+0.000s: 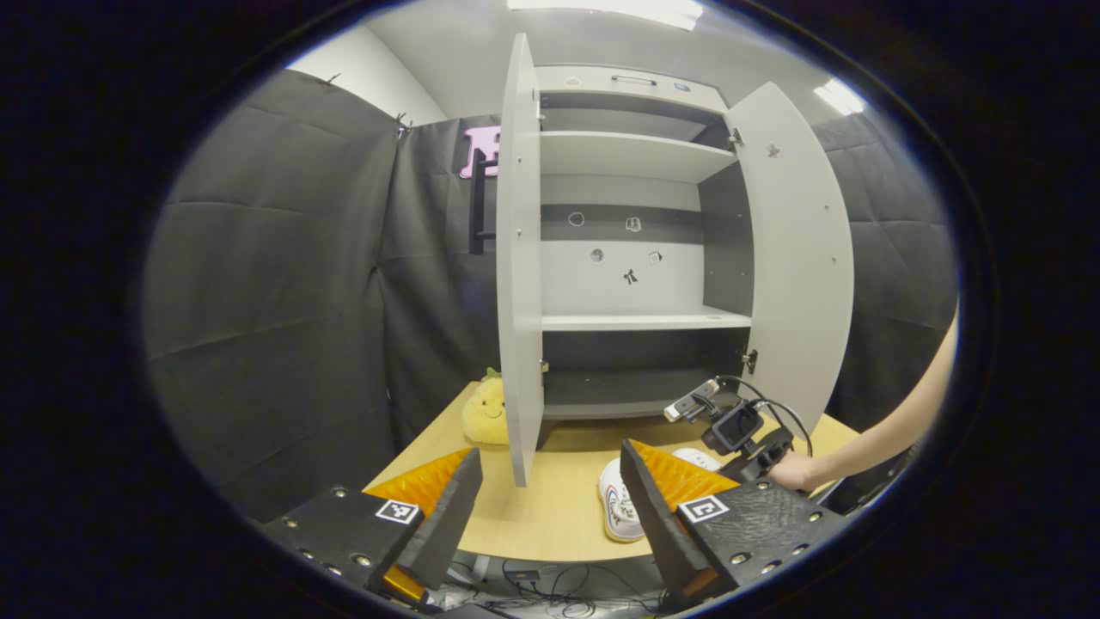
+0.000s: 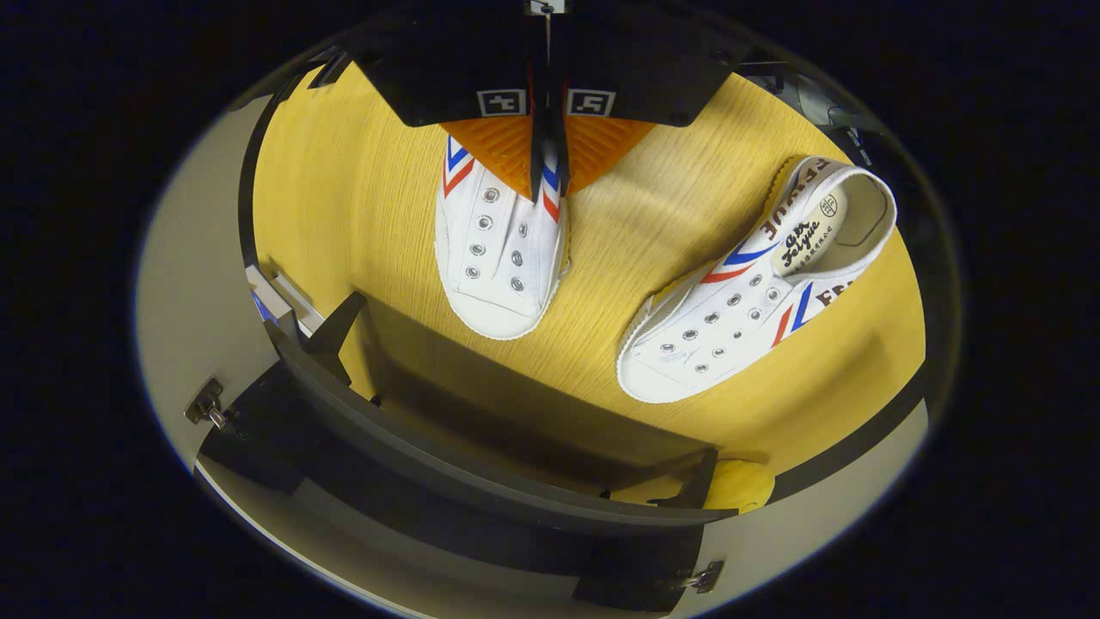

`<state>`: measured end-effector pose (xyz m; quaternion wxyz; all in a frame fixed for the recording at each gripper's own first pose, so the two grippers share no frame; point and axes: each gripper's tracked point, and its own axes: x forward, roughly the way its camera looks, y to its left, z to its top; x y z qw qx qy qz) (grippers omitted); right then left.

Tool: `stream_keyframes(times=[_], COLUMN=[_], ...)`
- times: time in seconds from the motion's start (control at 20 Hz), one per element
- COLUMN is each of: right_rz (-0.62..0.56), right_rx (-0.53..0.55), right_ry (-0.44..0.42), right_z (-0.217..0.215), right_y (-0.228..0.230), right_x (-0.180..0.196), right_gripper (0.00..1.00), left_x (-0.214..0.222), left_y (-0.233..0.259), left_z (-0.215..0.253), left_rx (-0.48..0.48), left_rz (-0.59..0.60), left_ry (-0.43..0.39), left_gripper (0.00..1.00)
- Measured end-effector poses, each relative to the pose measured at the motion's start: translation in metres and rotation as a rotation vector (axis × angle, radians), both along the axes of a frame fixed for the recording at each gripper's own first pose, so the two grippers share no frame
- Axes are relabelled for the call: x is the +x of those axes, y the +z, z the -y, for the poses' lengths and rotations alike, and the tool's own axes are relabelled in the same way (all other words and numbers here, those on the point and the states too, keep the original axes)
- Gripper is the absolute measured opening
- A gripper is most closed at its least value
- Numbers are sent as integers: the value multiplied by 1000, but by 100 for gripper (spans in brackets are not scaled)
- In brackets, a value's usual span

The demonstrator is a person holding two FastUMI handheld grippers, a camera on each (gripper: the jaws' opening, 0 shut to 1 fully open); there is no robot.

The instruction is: Grab one shoe with the right hand and put it into the shoe cabinet, grab the other shoe with the left hand and put it into the shoe cabinet; then close the right door with the right hand and the left door with the left hand.

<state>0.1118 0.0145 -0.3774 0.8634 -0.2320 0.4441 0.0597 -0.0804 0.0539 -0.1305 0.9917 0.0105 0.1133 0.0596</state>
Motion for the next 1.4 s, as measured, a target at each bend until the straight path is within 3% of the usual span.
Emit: stream_keyframes(times=[0.25,0.4,0.9,1.1,1.4], right_rz=[13,88,435,566,729], right_rx=[83,108,300,355,402], right_ry=[-21,-9,39,44,96], right_z=[4,2,-33,-44,-63], right_y=[19,43,229,303,394], right_x=[-10,-15,-20,-2,61], right_gripper=[3,3,2,2,0], left_x=[3,14,67,78,106], left_y=[-5,-10,-8,0,22], left_z=[2,9,67,76,82], left_rx=[26,21,40,14,31], left_rz=[-14,-24,-21,-15,27], left_ry=[-15,-45,-244,-265,-287], left_gripper=[93,93,93,93,92])
